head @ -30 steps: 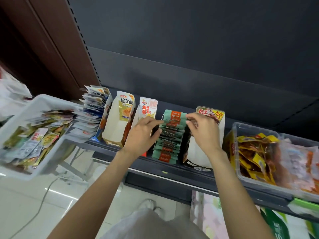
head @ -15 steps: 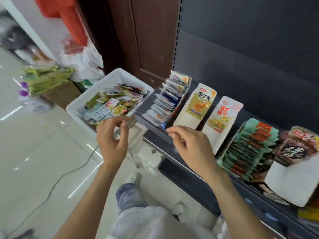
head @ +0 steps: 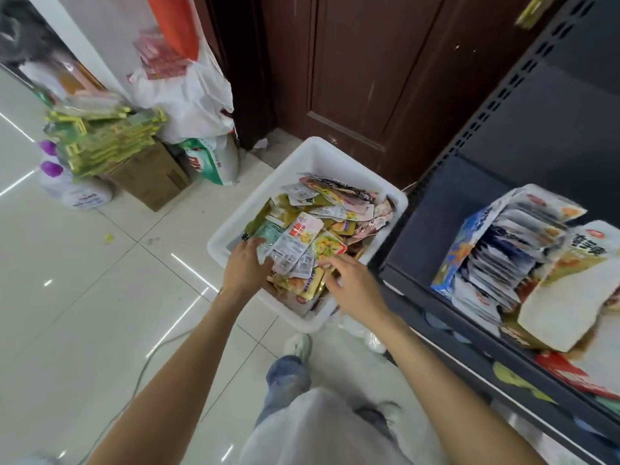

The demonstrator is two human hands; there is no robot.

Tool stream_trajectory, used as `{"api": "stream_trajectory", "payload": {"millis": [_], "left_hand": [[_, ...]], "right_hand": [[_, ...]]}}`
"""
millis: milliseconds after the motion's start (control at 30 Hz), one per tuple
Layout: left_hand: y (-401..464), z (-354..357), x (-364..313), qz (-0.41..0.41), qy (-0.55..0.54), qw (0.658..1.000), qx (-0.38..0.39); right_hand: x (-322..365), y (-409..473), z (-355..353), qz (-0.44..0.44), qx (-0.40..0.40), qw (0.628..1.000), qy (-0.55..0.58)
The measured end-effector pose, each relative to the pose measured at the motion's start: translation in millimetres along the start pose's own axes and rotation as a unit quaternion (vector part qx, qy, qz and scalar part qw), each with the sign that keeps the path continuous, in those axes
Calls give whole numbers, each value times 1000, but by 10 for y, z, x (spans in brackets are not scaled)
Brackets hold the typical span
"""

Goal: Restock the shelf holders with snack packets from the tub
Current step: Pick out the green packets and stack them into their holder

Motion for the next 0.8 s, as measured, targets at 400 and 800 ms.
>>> {"api": "stream_trajectory", "payload": {"millis": [400, 800], "left_hand": [[633, 361, 104, 9, 87, 992, 87], [659, 500, 112, 40, 197, 965, 167]], "right_hand": [[-230, 1175, 817, 87, 145, 948, -269], [-480, 948, 696, 110, 110, 965, -210]]}}
Point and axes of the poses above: each hand's wrist, its own y-axis towards the middle knuckle, its own z-axis out of the palm, x = y × z, the point moved 9 cm from there along y, towards the middle knuckle, and after that the axes turned 11 degrees about x, right-handed, at the moved point
